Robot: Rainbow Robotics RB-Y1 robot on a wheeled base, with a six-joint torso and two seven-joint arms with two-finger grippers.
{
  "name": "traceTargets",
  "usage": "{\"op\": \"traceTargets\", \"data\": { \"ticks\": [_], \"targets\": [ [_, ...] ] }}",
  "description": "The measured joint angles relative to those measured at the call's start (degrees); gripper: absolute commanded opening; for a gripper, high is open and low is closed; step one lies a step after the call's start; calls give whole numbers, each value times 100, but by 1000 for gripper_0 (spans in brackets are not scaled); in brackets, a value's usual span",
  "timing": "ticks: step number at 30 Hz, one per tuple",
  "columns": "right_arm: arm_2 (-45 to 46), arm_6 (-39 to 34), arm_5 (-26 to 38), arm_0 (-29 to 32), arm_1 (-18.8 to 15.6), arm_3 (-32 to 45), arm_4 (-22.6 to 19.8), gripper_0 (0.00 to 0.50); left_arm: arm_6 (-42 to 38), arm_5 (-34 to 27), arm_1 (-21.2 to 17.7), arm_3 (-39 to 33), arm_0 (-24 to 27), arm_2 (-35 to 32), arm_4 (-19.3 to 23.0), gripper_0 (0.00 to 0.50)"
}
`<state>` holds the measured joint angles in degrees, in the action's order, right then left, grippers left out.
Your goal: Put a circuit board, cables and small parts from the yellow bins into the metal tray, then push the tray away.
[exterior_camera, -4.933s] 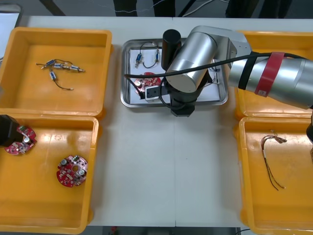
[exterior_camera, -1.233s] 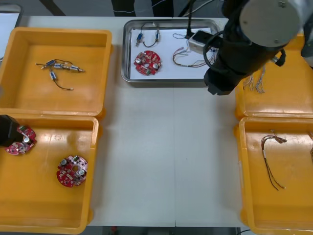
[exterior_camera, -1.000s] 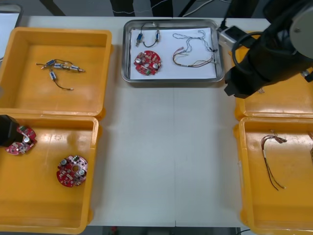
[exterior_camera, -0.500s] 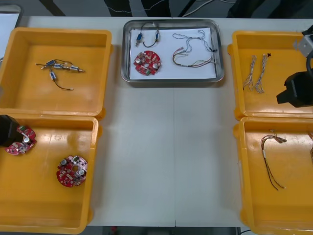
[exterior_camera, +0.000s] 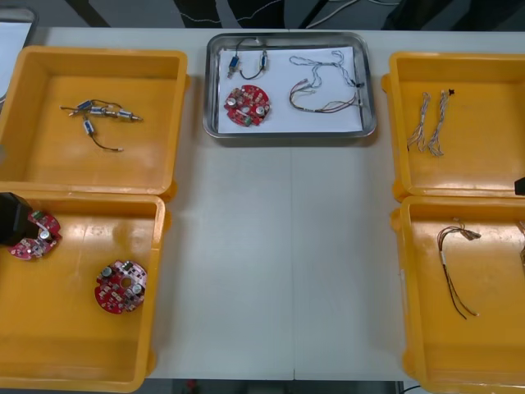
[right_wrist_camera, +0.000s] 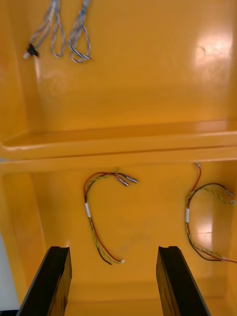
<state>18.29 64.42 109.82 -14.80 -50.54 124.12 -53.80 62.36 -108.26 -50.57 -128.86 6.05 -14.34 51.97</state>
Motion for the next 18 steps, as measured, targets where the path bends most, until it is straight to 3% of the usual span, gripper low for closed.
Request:
{"op": "traceTargets", "data": {
  "ticks": [8,18],
  "targets": [
    [200,685,0,477,0,1,13,500,0,0,0,0,0,0,0,500],
    [217,683,0,589,19,27,24,500,0,0,0,0,0,0,0,500]
  ]
}}
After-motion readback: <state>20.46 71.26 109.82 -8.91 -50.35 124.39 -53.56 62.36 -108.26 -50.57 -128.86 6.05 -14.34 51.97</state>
